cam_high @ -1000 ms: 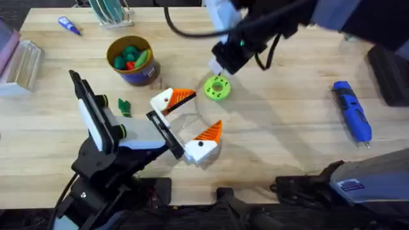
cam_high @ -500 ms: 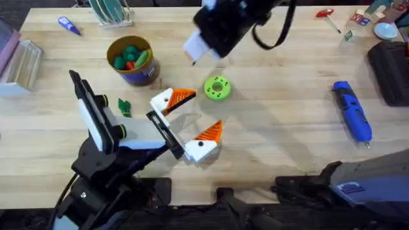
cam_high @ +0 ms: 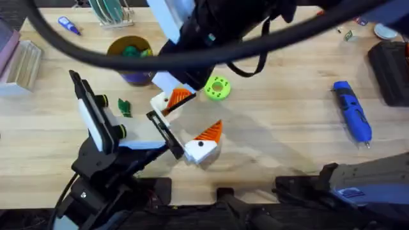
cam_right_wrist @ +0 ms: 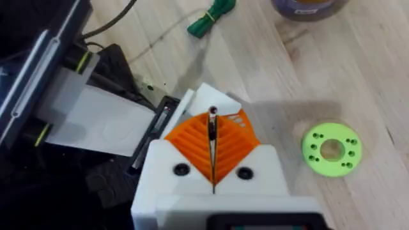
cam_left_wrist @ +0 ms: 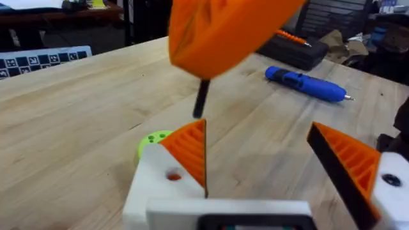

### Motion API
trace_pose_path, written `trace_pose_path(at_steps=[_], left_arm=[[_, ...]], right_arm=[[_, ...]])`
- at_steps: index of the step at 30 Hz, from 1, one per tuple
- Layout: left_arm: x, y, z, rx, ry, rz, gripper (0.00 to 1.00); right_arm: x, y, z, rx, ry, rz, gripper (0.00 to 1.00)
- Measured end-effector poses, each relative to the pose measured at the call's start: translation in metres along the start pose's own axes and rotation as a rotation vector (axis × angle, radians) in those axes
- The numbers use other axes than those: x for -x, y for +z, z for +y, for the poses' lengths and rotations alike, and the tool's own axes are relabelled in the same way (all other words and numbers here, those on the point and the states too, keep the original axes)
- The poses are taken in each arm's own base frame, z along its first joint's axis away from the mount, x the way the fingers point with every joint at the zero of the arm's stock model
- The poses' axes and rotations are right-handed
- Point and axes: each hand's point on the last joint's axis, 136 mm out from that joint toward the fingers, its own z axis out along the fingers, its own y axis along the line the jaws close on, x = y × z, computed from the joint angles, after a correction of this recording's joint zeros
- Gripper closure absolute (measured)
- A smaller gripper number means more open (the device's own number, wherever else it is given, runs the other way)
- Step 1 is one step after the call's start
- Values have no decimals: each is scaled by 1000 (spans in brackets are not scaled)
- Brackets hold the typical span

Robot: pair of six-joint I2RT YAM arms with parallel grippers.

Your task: Pick up the gripper from the table and insert it into the empty holder that is missing its gripper. Then pick up a screw, insert it into the mounting hole, and use the screwdriver to tighten it. Finally, clean up the table by picking up the vegetable and placing it into the bucket.

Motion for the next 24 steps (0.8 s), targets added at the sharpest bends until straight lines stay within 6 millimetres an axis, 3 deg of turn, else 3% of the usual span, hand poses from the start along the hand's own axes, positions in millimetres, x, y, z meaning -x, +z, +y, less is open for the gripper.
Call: trace_pose_path(at_steps=[8,24], left_arm=[[0,0,0,0,0,0,15],[0,0,0,0,-1,0,15]], right_arm=[[-4,21,-5,2,11,49,995],[-12,46,-12,9,31,112,995]])
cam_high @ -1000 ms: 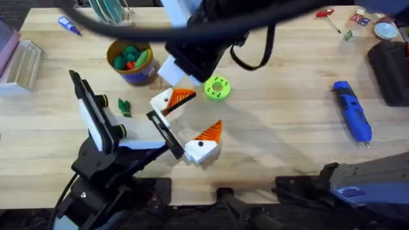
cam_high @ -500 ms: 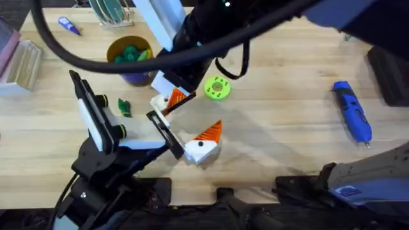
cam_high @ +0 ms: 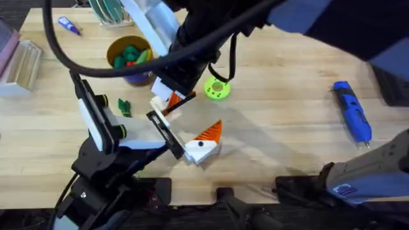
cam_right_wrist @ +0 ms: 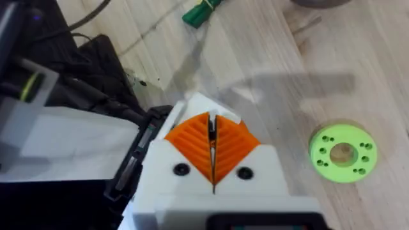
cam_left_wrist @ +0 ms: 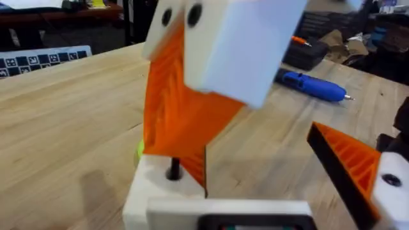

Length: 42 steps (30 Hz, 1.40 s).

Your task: Pick up the gripper from the table and insert it into the empty holder that is missing its gripper. Then pick up a screw, insert it into the mounting hole, and use the screwdriver to tighten it. Finally, clean up the table by picking up the vegetable and placing it into the bucket.

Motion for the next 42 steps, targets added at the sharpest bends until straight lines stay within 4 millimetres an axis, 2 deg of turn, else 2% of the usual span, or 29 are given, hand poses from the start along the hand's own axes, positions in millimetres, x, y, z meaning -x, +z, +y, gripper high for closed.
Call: trace_pose_path(at_steps=[12,19,32,37,42], left_arm=[[0,0,0,-1,0,0,16],[0,0,0,-1,-5,1,15],[0,0,0,-1,-5,1,15],[0,0,0,-3,-4,0,15],[0,0,0,-3,-5,1,15]], right_arm=[[-1,3,1,3,-2,7,995],[0,11,2,9,-3,19,995],[0,10,2,9,0,18,992],[0,11,3,12,5,18,824],[1,11,4,12,7,17,518]])
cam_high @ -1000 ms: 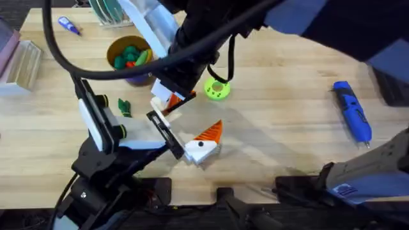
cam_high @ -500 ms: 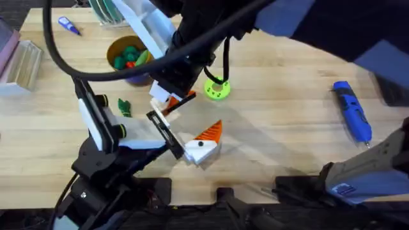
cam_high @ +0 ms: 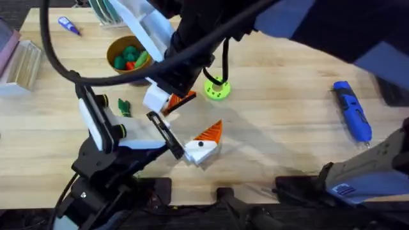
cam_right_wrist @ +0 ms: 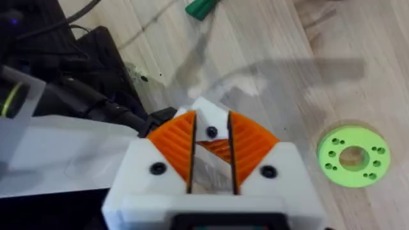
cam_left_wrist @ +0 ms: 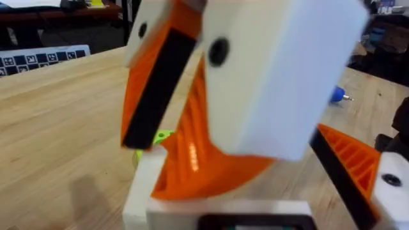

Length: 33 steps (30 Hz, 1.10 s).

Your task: Pick up the gripper from the table and insert it into the empty holder that is missing its gripper. Then pick up a screw, insert it into the mounting hole, and use the screwdriver to tighten it. Finally, clean up the table by picking up the vegetable and placing it into the bucket.

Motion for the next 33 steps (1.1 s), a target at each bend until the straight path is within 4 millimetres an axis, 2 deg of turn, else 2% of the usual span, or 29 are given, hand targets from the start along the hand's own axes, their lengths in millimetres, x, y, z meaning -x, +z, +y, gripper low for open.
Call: trace_pose_path(at_steps=[4,5,12,15,21,24,27,33], left_arm=[[0,0,0,3,0,-1,15],[0,0,0,3,1,-1,15],[0,0,0,0,5,-1,14],[0,0,0,0,5,-1,14],[0,0,0,0,5,-1,14],[0,0,0,0,5,-1,14],[0,0,0,0,5,-1,14],[0,0,0,0,5,-1,14]], right_arm=[[0,-2,-10,-31,13,0,153],[-1,-3,-12,-35,18,0,120],[-10,-10,-21,-34,59,23,103],[-16,-30,-35,-50,101,6,101],[-34,-84,-64,-107,205,-54,100],[-40,-102,-72,-114,235,-93,100],[-55,-111,-74,-103,268,-120,100],[-105,-113,-70,-78,334,-154,99]])
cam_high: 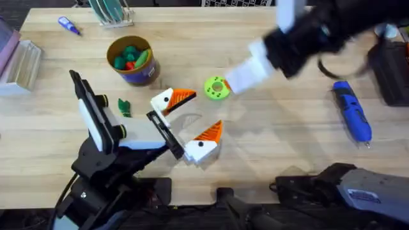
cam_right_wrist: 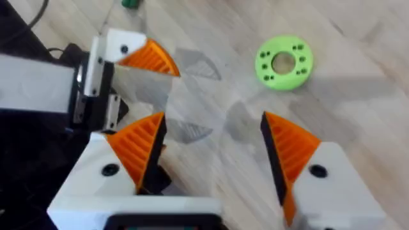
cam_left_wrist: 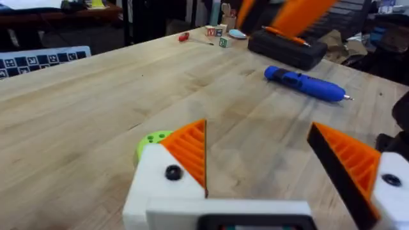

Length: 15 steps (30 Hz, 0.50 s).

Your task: Pick up the gripper from the table and insert it into the empty holder that is missing its gripper. Then pick up a screw, insert it into the mounting hole, and use the screwdriver to tighten it. Finally, clean up the table by picking up the vegetable and placing it into the bucket.

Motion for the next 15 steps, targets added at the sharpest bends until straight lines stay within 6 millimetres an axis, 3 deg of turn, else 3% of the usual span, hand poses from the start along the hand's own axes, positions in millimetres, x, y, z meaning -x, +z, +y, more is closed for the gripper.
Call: trace_pose_path(at_steps=[5,15], left_arm=[[0,0,0,0,0,0,16],[0,0,0,0,0,0,15]], right_arm=[[-43,-13,7,29,24,-40,98],[-95,-44,30,39,-5,-198,96]])
